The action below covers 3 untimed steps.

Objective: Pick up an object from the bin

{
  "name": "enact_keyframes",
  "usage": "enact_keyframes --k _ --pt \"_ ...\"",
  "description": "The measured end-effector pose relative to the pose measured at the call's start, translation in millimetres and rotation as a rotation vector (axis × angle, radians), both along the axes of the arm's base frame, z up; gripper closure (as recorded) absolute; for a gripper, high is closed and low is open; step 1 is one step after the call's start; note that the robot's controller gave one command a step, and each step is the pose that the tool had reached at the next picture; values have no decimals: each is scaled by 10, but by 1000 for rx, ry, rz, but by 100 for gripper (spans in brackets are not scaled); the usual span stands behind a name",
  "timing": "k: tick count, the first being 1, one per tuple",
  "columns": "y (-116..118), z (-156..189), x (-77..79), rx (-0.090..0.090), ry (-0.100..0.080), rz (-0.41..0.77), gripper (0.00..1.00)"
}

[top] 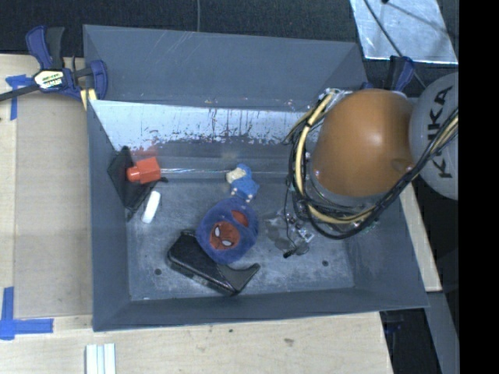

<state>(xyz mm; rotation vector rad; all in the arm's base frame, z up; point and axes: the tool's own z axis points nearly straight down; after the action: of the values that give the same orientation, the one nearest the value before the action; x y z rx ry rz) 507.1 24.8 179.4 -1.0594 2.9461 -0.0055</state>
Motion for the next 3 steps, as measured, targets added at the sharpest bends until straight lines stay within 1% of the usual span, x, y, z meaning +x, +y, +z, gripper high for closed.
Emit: enact_keyframes --k 1,2,3 --pt "-10 -365 -6 -2 12 439 100" --pt "87 -186 -187 -3 12 472 100" --pt "-60 -371 -9 -5 8 994 100"
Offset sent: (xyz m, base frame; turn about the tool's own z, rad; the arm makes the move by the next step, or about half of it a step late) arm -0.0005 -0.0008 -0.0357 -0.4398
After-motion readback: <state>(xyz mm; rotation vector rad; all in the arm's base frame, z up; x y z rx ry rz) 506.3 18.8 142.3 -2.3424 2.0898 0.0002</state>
